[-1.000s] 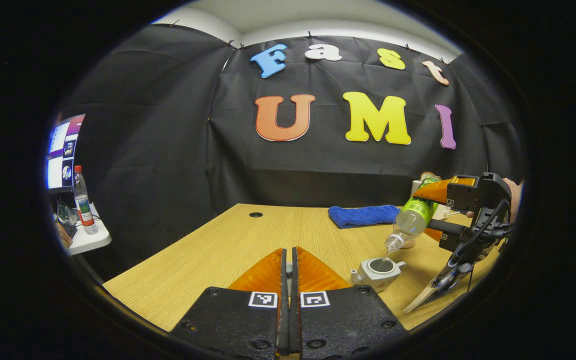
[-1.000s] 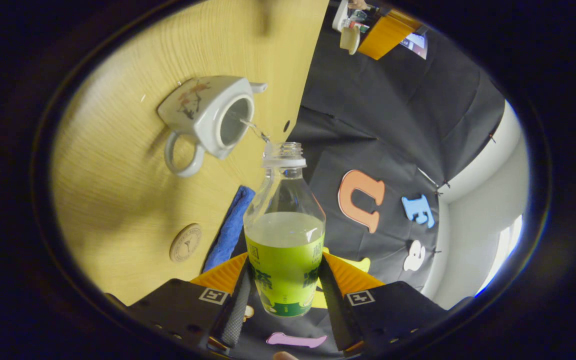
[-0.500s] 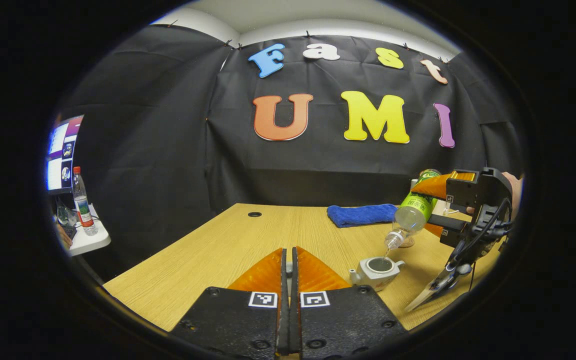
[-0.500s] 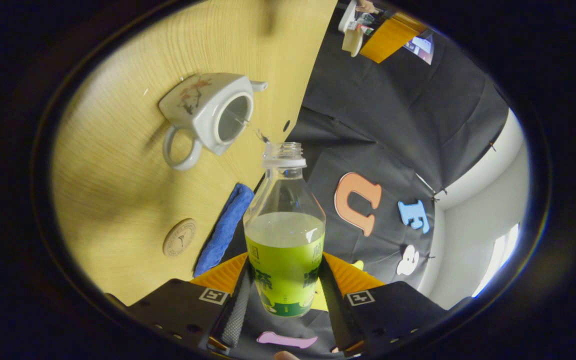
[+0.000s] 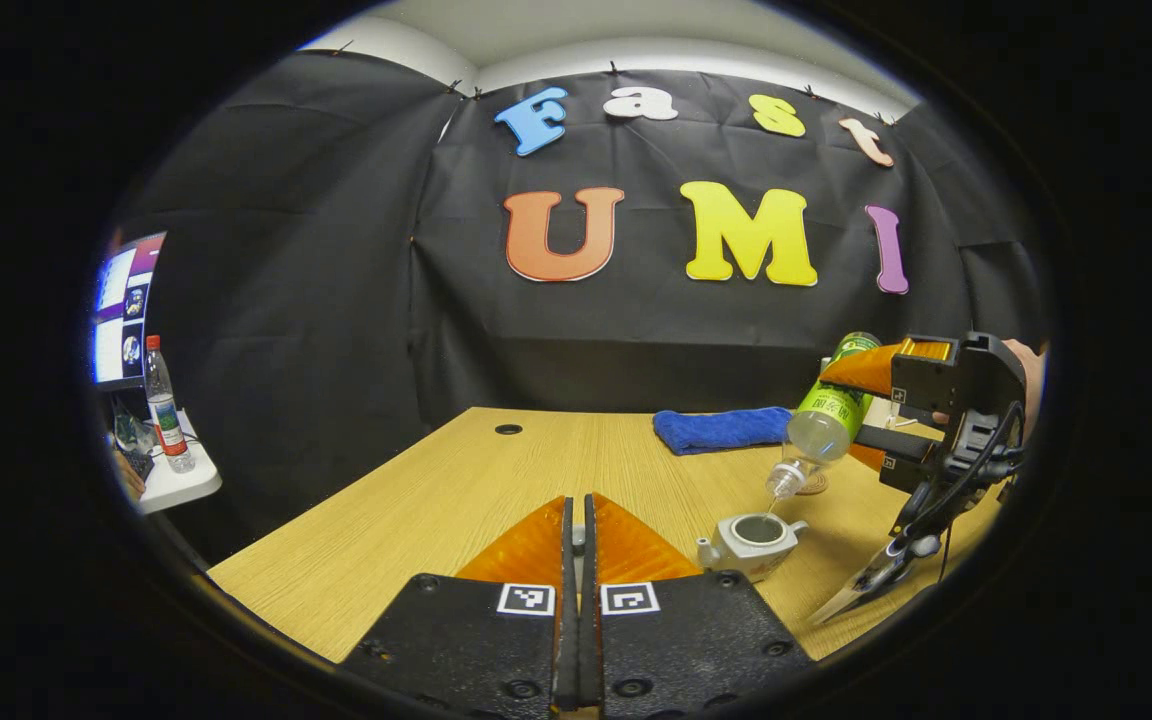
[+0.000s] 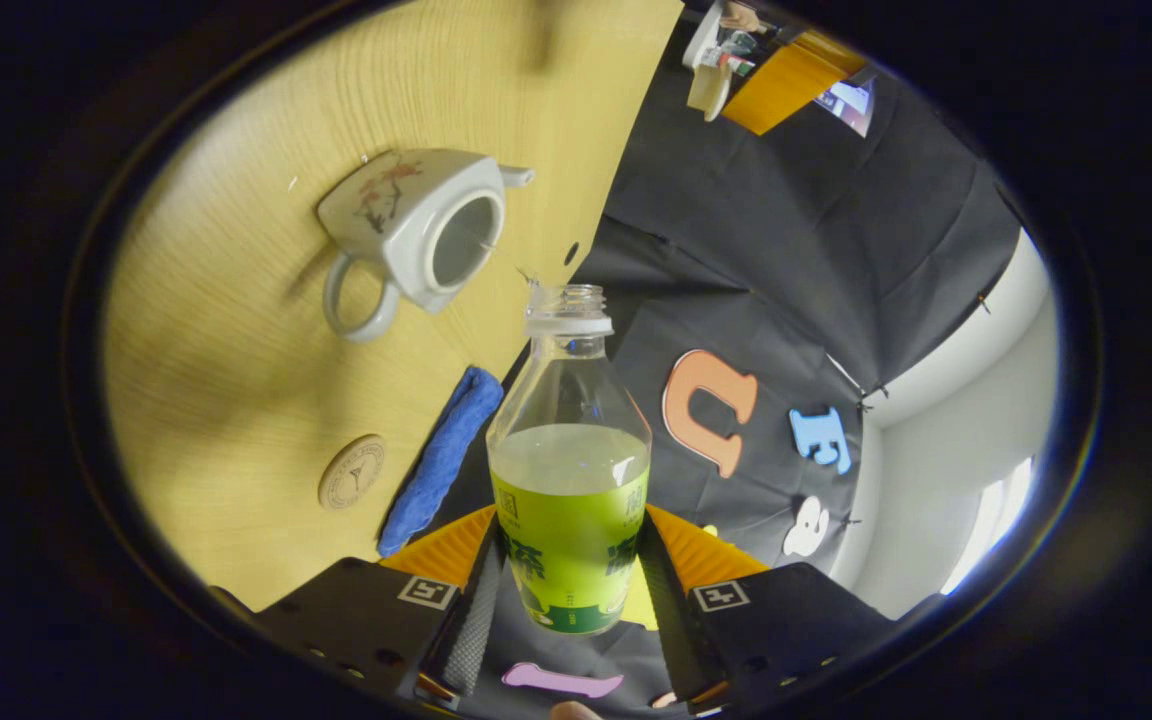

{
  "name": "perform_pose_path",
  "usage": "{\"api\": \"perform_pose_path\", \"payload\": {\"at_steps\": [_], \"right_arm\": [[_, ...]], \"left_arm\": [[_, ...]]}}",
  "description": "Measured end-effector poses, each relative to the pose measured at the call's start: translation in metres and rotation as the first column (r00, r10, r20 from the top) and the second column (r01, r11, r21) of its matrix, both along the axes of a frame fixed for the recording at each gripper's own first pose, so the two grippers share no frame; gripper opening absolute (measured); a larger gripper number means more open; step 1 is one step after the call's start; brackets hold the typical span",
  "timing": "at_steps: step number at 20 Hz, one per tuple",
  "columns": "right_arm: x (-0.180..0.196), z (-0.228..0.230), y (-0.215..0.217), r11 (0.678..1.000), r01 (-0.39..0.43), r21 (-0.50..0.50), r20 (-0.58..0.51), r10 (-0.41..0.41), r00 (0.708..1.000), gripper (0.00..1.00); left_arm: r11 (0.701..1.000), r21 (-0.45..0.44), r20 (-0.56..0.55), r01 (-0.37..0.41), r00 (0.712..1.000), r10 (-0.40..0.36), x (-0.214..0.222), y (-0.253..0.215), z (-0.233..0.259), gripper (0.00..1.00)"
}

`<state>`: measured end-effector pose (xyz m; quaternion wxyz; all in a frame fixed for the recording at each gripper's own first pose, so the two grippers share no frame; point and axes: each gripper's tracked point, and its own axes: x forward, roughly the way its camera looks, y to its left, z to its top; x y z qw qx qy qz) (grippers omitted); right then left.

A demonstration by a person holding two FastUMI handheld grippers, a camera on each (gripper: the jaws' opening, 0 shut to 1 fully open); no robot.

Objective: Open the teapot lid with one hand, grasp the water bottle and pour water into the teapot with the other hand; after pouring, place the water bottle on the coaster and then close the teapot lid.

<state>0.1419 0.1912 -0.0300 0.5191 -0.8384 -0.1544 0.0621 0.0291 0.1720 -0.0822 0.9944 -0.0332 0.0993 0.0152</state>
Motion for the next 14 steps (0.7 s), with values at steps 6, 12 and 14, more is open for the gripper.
{"api": "perform_pose_path", "payload": {"at_steps": [6,12,14], "right_arm": [[0.0,-0.013,-0.004,0.995,0.016,0.099,-0.089,-0.007,0.996,0.72],[-0.001,-0.045,-0.007,0.867,0.175,0.468,-0.423,0.045,0.905,0.73],[-0.003,-0.048,-0.008,0.74,0.282,0.611,-0.526,0.112,0.843,0.71]], "left_arm": [[1.0,0.008,0.003,-0.017,1.0,0.017,-0.001,0.008,0.001,0.03],[1.0,0.011,0.008,-0.025,1.0,0.025,-0.002,0.009,0.005,0.02],[1.0,0.014,0.016,-0.02,1.0,0.02,-0.002,0.004,0.008,0.02]]}}
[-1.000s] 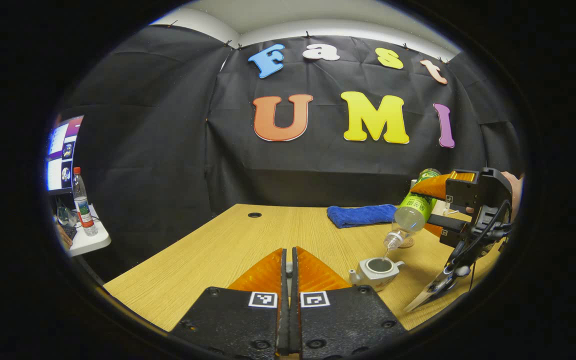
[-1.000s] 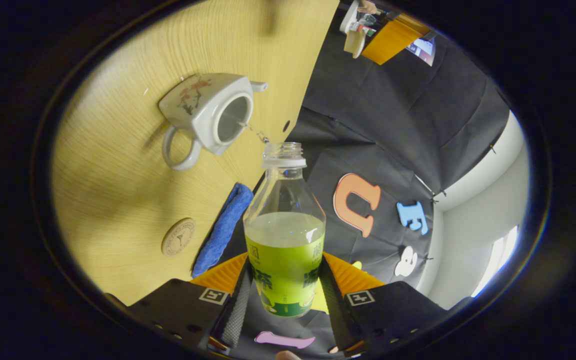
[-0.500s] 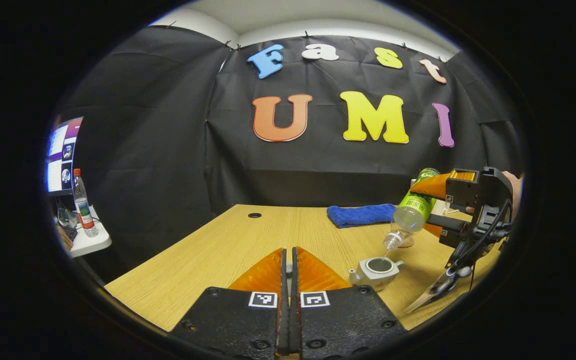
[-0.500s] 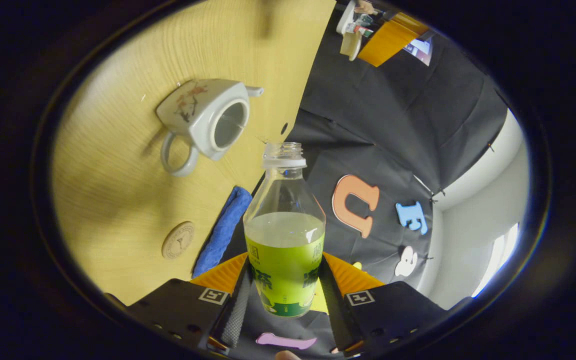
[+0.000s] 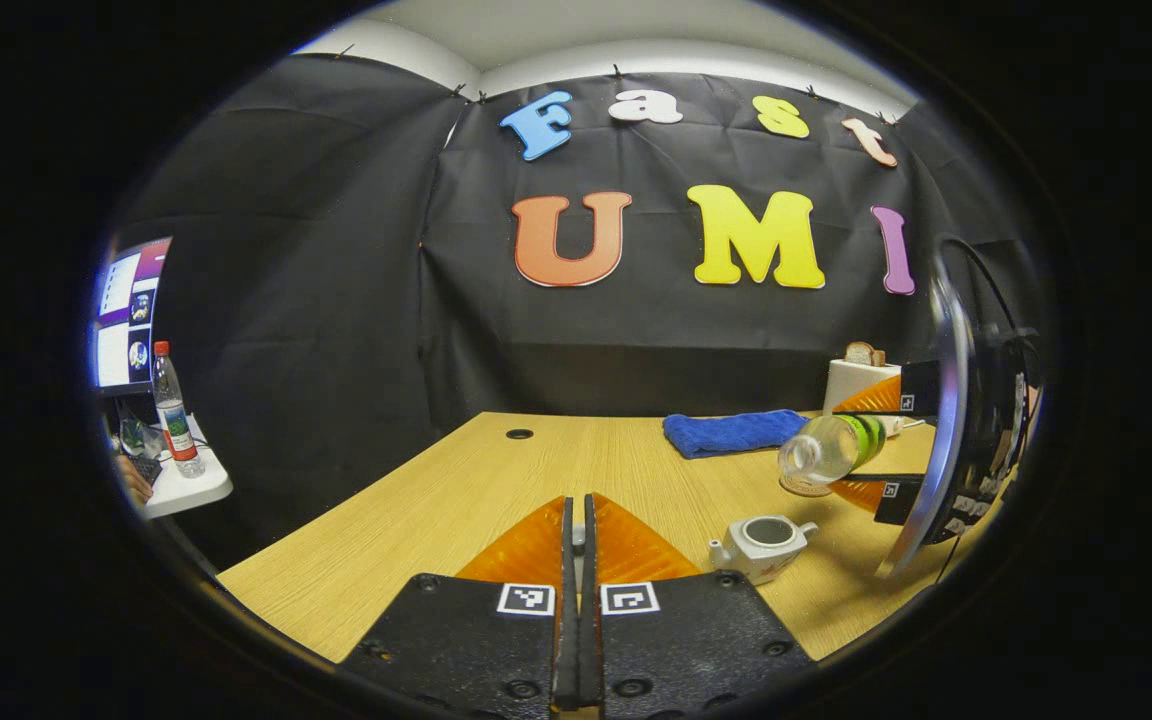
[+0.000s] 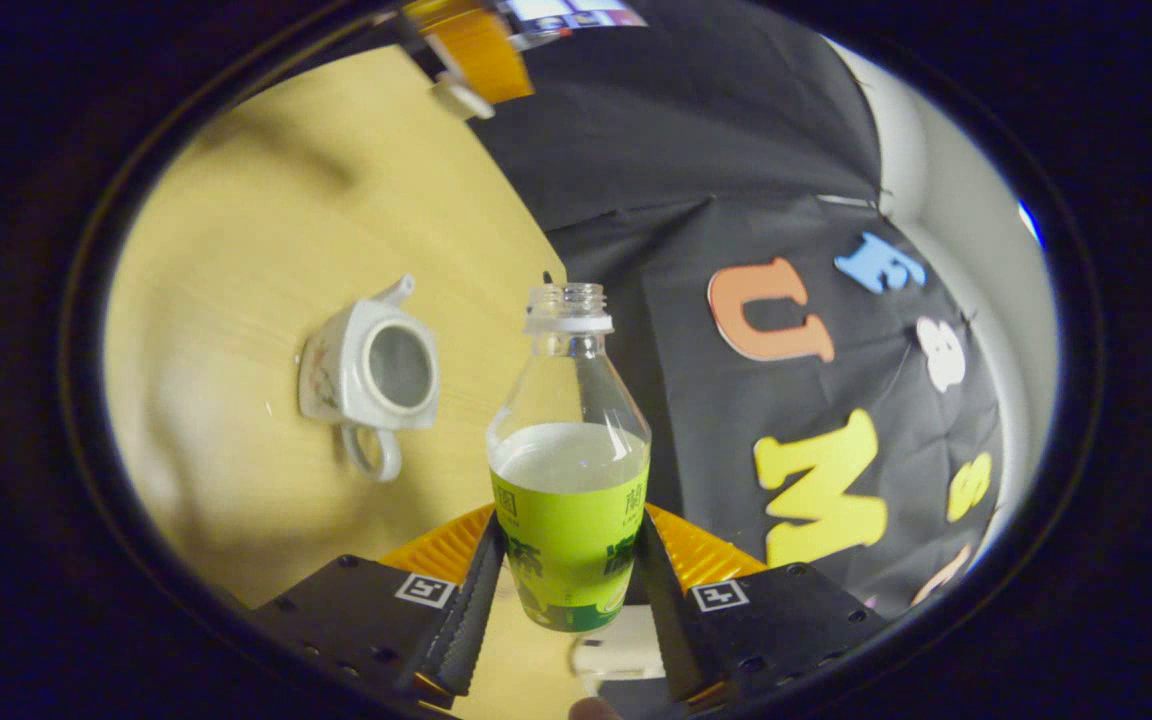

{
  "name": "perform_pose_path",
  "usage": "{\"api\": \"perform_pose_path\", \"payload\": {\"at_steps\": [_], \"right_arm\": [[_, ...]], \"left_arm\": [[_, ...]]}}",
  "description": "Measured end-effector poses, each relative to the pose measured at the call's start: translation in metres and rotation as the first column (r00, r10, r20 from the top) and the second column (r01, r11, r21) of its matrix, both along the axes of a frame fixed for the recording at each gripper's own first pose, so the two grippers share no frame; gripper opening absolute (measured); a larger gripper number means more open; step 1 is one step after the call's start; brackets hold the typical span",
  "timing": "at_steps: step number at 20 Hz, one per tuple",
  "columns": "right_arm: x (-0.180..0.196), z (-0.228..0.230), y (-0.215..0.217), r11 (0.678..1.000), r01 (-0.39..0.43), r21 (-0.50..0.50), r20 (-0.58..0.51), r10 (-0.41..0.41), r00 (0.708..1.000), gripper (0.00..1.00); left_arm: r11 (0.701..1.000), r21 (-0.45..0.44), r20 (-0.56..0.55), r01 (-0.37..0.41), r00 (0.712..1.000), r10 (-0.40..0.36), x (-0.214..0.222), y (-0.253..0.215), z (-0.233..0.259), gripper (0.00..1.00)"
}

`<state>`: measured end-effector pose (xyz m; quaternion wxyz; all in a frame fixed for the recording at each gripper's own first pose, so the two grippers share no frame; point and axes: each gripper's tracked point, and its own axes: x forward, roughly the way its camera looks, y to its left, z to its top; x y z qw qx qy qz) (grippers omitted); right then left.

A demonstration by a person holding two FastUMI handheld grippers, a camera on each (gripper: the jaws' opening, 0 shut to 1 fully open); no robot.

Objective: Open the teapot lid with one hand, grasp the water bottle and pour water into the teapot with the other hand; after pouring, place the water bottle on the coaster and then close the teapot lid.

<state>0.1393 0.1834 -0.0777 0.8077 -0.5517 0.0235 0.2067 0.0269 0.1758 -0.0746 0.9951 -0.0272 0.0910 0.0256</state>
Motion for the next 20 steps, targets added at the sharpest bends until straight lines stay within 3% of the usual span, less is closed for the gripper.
{"api": "perform_pose_path", "payload": {"at_steps": [1,3,5,6,8,10,12,14,17,20], "right_arm": [[-0.001,0.006,0.001,0.995,0.018,0.101,-0.045,-0.013,0.999,0.73],[0.004,0.021,-0.004,0.955,0.058,0.291,-0.107,-0.028,0.994,0.72],[0.014,0.038,-0.007,0.875,0.099,0.475,-0.149,-0.031,0.988,0.72],[0.022,0.048,-0.011,0.817,0.121,0.564,-0.168,-0.03,0.985,0.7],[0.037,0.068,-0.025,0.655,0.158,0.739,-0.209,-0.001,0.978,0.72],[0.066,0.068,-0.043,0.501,0.251,0.828,-0.285,-0.009,0.958,0.72],[0.095,0.057,-0.06,0.416,0.323,0.85,-0.342,-0.03,0.939,0.71],[0.116,0.037,-0.069,0.383,0.381,0.842,-0.389,-0.059,0.919,0.7],[0.134,0.008,-0.072,0.386,0.428,0.817,-0.431,-0.084,0.898,0.7],[0.137,-0.006,-0.07,0.402,0.427,0.81,-0.427,-0.096,0.899,0.7]], "left_arm": [[1.0,-0.004,-0.002,0.004,1.0,-0.004,0.001,-0.003,-0.001,0.02],[1.0,-0.007,-0.007,0.019,1.0,-0.019,0.003,-0.011,-0.003,0.02],[0.999,-0.006,0.0,0.033,0.999,-0.033,0.003,-0.02,0.001,0.03],[0.999,-0.012,0.004,0.044,0.999,-0.044,0.003,-0.023,0.002,0.03],[0.999,-0.014,0.007,0.051,0.999,-0.051,0.002,-0.027,0.003,0.03],[0.998,-0.013,0.01,0.055,0.998,-0.055,0.001,-0.029,0.005,0.03],[0.998,-0.019,0.017,0.059,0.998,-0.059,0.002,-0.031,0.008,0.03],[0.998,-0.007,0.021,0.06,0.998,-0.059,0.001,-0.031,0.009,0.02],[0.998,-0.002,0.025,0.06,0.998,-0.06,0.002,-0.031,0.009,0.03],[0.998,0.002,0.021,0.059,0.998,-0.059,0.002,-0.03,0.008,0.03]]}}
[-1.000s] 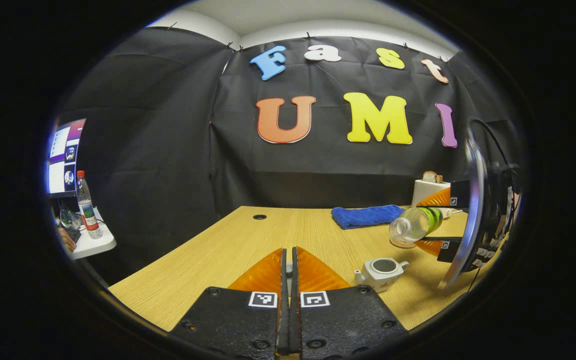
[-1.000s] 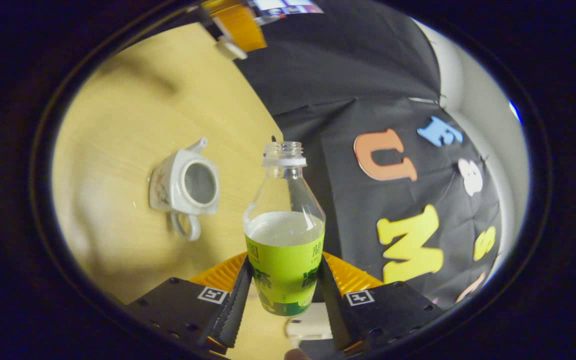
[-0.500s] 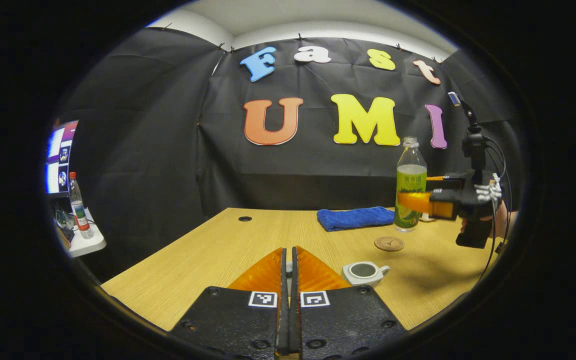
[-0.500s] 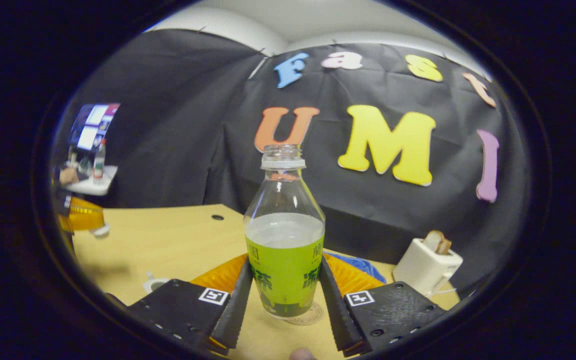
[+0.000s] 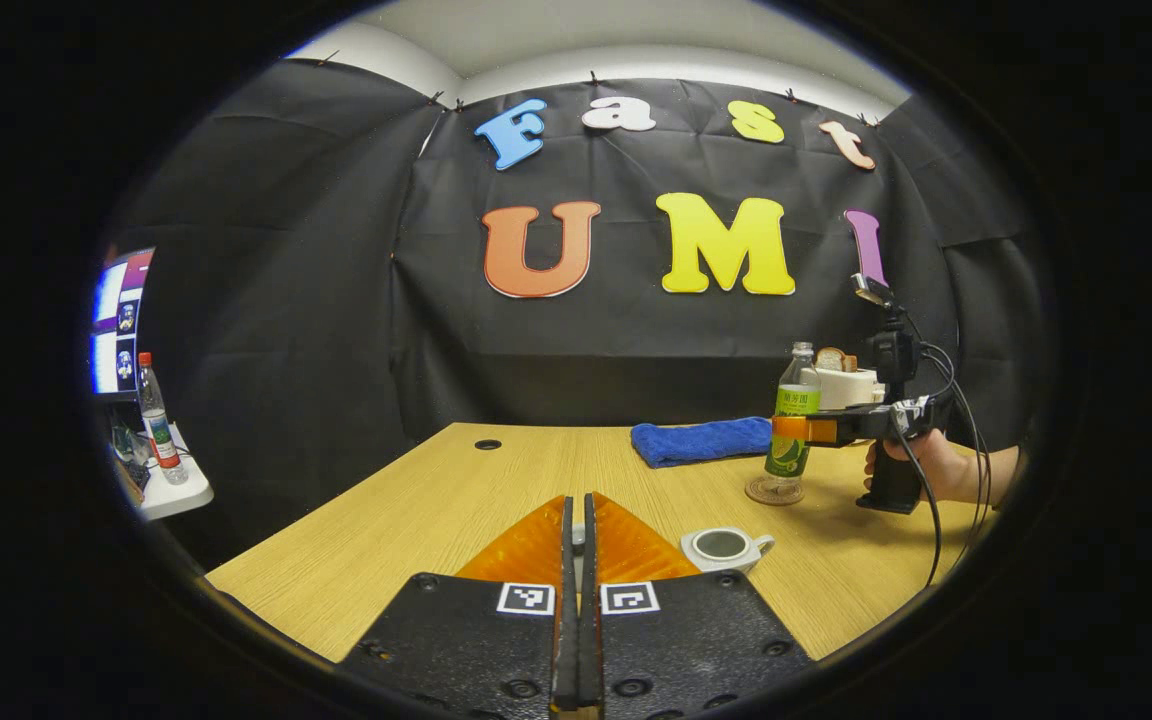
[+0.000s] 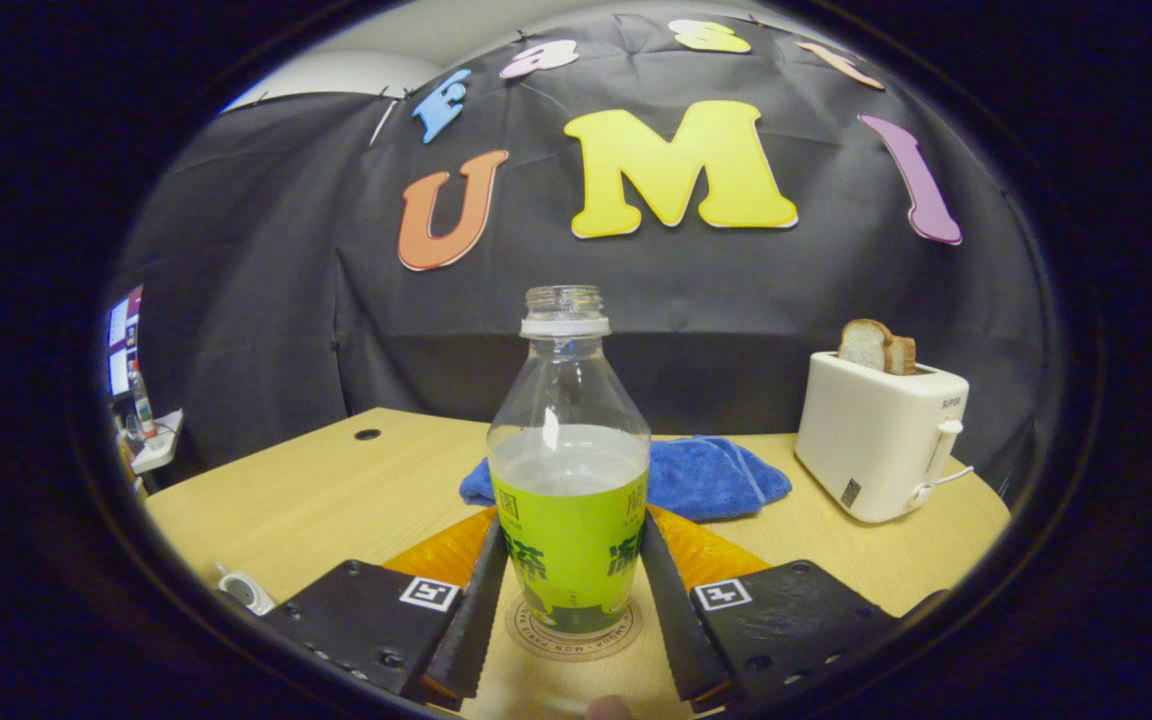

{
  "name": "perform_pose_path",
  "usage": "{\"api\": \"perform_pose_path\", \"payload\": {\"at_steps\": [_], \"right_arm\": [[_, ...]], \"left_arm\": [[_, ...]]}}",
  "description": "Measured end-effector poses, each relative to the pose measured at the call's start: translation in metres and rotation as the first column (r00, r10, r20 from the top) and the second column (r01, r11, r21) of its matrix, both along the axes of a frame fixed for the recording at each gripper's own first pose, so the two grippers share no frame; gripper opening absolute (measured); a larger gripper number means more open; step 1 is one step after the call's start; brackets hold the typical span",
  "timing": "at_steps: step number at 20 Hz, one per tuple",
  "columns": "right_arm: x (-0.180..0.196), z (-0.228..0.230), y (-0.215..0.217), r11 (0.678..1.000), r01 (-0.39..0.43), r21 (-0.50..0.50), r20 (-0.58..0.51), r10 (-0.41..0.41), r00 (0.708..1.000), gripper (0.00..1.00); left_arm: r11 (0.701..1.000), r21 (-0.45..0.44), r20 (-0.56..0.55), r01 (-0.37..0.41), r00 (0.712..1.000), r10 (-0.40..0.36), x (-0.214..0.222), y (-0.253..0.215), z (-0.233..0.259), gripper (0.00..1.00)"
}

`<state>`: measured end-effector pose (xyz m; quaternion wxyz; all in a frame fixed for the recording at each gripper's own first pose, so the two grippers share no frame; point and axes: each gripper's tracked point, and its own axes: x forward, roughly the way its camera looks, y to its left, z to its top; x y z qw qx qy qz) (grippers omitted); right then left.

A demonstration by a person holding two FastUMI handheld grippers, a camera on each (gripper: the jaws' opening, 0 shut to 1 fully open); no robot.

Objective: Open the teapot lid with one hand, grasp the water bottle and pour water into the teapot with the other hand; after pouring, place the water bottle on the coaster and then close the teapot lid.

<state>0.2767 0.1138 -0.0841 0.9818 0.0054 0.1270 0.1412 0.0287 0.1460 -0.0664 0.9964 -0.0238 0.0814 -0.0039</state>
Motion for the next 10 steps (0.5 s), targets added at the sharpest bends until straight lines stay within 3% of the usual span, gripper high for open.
{"api": "perform_pose_path", "payload": {"at_steps": [10], "right_arm": [[0.002,-0.016,0.003,1.0,0.009,-0.029,-0.005,-0.009,1.0,0.75]], "left_arm": [[1.0,0.003,0.0,0.002,1.0,-0.002,0.001,-0.002,-0.002,0.03]]}}
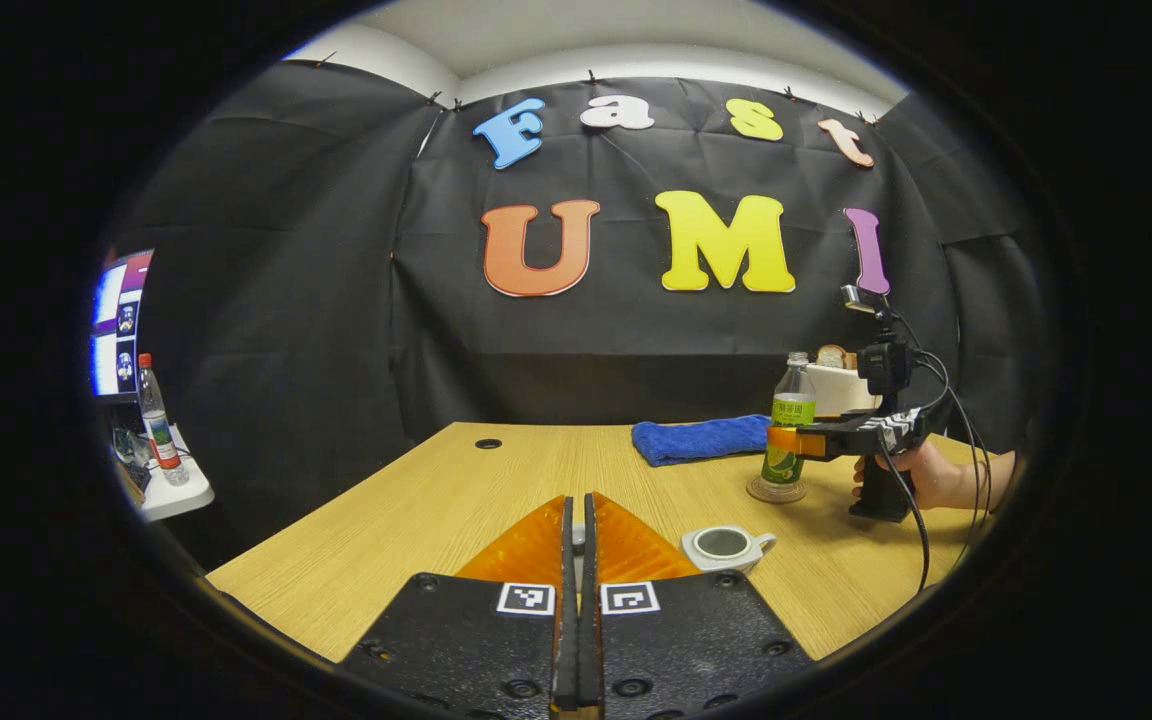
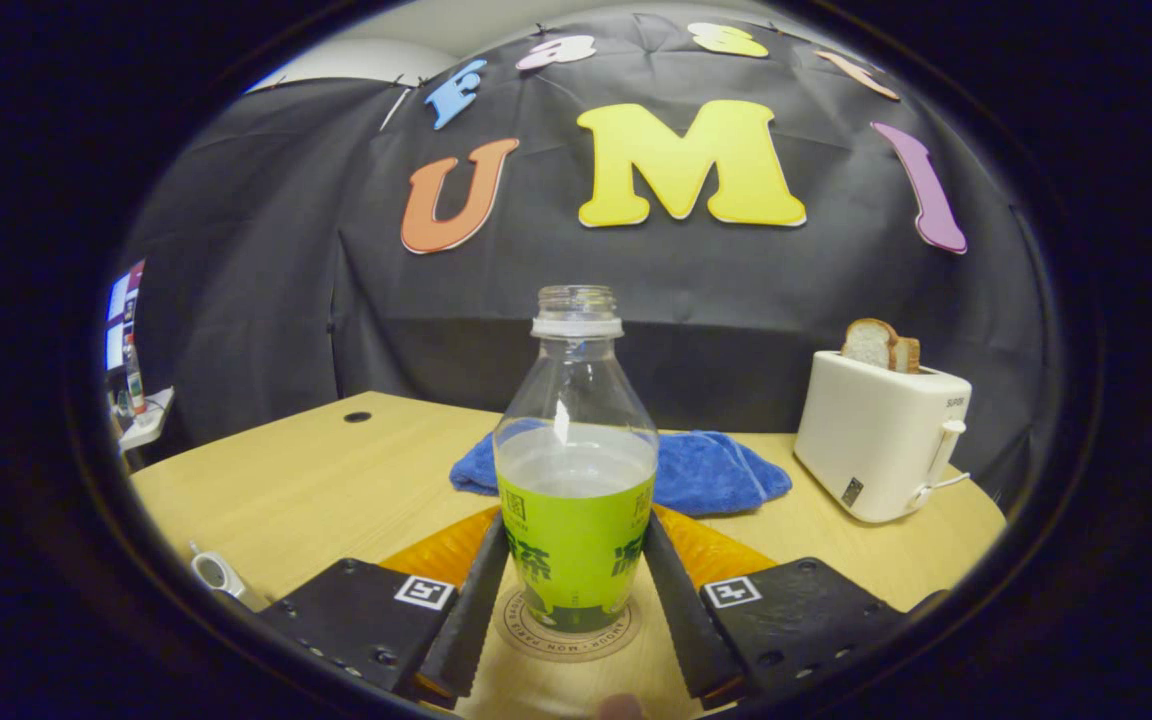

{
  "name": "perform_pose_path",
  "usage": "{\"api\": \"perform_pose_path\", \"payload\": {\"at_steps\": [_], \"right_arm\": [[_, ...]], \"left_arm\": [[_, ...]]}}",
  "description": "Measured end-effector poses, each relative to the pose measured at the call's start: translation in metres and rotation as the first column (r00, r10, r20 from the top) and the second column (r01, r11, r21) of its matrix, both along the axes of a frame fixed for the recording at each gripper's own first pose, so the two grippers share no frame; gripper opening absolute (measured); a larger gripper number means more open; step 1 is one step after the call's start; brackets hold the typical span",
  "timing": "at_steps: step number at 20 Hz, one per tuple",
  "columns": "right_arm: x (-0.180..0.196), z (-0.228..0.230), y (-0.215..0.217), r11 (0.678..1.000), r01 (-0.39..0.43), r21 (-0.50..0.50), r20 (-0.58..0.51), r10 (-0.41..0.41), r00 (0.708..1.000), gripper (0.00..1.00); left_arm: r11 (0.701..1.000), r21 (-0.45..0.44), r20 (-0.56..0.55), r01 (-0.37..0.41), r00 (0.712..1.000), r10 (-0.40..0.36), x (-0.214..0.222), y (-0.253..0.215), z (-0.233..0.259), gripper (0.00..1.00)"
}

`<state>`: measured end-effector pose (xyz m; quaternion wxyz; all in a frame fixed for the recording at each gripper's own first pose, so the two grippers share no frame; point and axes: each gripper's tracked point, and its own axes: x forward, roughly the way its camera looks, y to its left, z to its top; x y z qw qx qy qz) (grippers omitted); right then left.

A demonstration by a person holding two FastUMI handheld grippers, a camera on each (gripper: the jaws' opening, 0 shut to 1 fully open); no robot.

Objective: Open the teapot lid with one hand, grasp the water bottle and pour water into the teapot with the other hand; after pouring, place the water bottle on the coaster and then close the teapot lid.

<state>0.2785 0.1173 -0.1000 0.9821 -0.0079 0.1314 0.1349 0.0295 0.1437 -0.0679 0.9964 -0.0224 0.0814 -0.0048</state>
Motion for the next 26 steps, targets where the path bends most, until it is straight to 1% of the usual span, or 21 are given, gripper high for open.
{"api": "perform_pose_path", "payload": {"at_steps": [1,2,3,4,6,8,9,10,11,15,18,20,21,23,24,26], "right_arm": [[-0.002,-0.001,-0.001,1.0,0.0,0.003,-0.006,0.0,1.0,0.8],[-0.005,0.001,0.0,1.0,-0.003,0.01,-0.009,0.003,1.0,0.87],[-0.008,0.005,-0.001,1.0,-0.004,0.02,-0.002,0.004,1.0,0.98],[-0.016,0.011,-0.003,1.0,-0.005,0.031,0.011,0.005,1.0,0.99],[-0.037,0.027,-0.01,0.999,-0.01,0.047,0.04,0.008,0.999,0.98],[-0.063,0.045,-0.025,0.999,-0.001,0.041,0.092,-0.003,0.996,0.98],[-0.076,0.052,-0.032,0.999,0.006,0.034,0.116,-0.01,0.993,0.98],[-0.09,0.055,-0.038,1.0,0.0,0.016,0.131,-0.002,0.991,0.96],[-0.103,0.057,-0.044,1.0,-0.001,-0.004,0.148,0.002,0.989,0.98],[-0.144,0.061,-0.07,0.996,0.042,-0.076,0.206,-0.025,0.978,0.96],[-0.161,0.057,-0.087,0.988,0.094,-0.124,0.247,-0.061,0.967,0.95],[-0.17,0.05,-0.093,0.983,0.11,-0.148,0.258,-0.069,0.964,0.96],[-0.172,0.048,-0.096,0.981,0.115,-0.155,0.257,-0.072,0.964,0.95],[-0.177,0.046,-0.099,0.981,0.12,-0.154,0.252,-0.078,0.965,0.95],[-0.178,0.045,-0.1,0.981,0.121,-0.15,0.252,-0.08,0.964,0.97],[-0.178,0.045,-0.101,0.981,0.124,-0.148,0.252,-0.084,0.964,0.93]], "left_arm": [[1.0,-0.001,0.001,-0.001,1.0,0.001,0.001,-0.001,0.001,0.03],[1.0,-0.006,0.001,0.004,1.0,-0.004,0.001,-0.004,0.0,0.03],[1.0,-0.012,0.002,0.013,1.0,-0.013,0.002,-0.01,0.0,0.03],[1.0,-0.019,0.002,0.024,1.0,-0.024,0.004,-0.017,-0.001,0.03],[0.999,-0.015,0.001,0.052,0.999,-0.052,0.007,-0.034,-0.004,0.03],[0.996,-0.003,-0.004,0.086,0.996,-0.086,0.014,-0.055,-0.006,0.04],[0.995,0.002,-0.007,0.102,0.995,-0.102,0.018,-0.064,-0.007,0.03],[0.993,0.006,-0.005,0.117,0.993,-0.117,0.023,-0.073,-0.008,0.03],[0.992,0.008,-0.007,0.126,0.992,-0.126,0.028,-0.081,-0.009,0.03],[0.989,0.016,-0.013,0.149,0.989,-0.149,0.043,-0.106,-0.018,0.03],[0.99,0.01,-0.02,0.137,0.99,-0.137,0.053,-0.11,-0.028,0.03],[0.991,0.003,-0.034,0.136,0.99,-0.136,0.058,-0.112,-0.035,0.03],[0.991,0.008,-0.043,0.133,0.99,-0.133,0.059,-0.112,-0.038,0.03],[0.991,0.011,-0.049,0.133,0.99,-0.132,0.061,-0.112,-0.042,0.03],[0.991,0.007,-0.048,0.132,0.99,-0.132,0.061,-0.113,-0.044,0.03],[0.992,0.003,-0.056,0.129,0.99,-0.128,0.061,-0.112,-0.047,0.03]]}}
